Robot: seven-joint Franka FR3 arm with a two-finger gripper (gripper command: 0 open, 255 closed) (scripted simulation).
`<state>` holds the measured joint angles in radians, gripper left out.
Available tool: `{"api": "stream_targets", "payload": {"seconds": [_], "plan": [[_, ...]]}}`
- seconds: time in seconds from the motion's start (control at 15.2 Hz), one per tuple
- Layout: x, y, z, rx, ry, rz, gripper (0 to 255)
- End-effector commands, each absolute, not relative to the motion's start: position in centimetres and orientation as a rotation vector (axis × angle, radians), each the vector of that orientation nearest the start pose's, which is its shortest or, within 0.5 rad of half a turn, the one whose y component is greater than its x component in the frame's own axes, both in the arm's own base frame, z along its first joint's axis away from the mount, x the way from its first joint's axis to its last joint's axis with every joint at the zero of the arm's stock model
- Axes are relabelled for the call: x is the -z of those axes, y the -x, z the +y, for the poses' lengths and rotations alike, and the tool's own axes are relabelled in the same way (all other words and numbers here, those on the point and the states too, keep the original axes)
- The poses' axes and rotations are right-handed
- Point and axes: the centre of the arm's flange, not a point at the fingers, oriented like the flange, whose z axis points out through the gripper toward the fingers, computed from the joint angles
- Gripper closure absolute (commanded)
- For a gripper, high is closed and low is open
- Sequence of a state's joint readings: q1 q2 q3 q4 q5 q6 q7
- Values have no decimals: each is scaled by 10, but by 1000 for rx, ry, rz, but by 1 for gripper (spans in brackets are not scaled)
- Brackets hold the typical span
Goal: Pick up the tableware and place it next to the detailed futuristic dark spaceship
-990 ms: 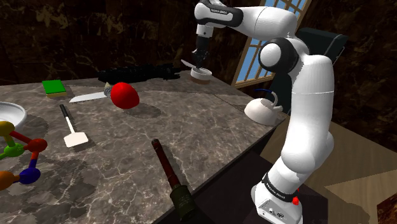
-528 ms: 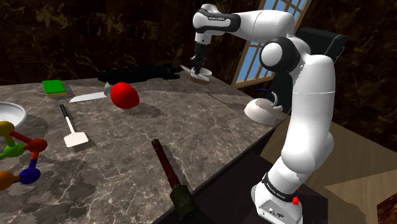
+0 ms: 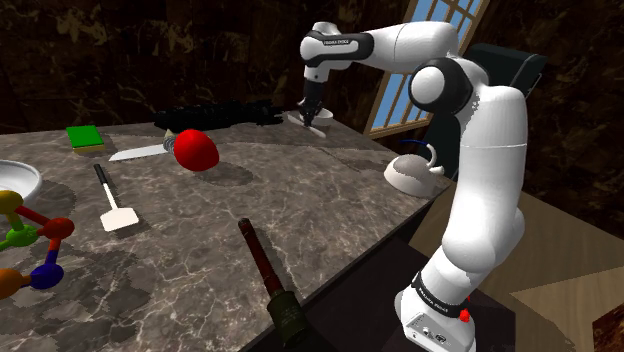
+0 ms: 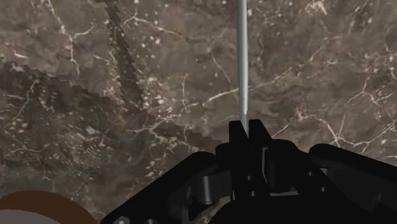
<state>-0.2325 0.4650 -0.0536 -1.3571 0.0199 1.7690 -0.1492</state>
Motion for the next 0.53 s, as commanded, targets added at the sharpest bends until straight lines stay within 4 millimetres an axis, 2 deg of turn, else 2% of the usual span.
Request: {"api": "stream_targets", "payload": {"seconds": [0.0,0.46], "plan": [[-441,-664,-186,-81,3127,214,255],[-404,-664,-186,-81,3127,214,255]]}}
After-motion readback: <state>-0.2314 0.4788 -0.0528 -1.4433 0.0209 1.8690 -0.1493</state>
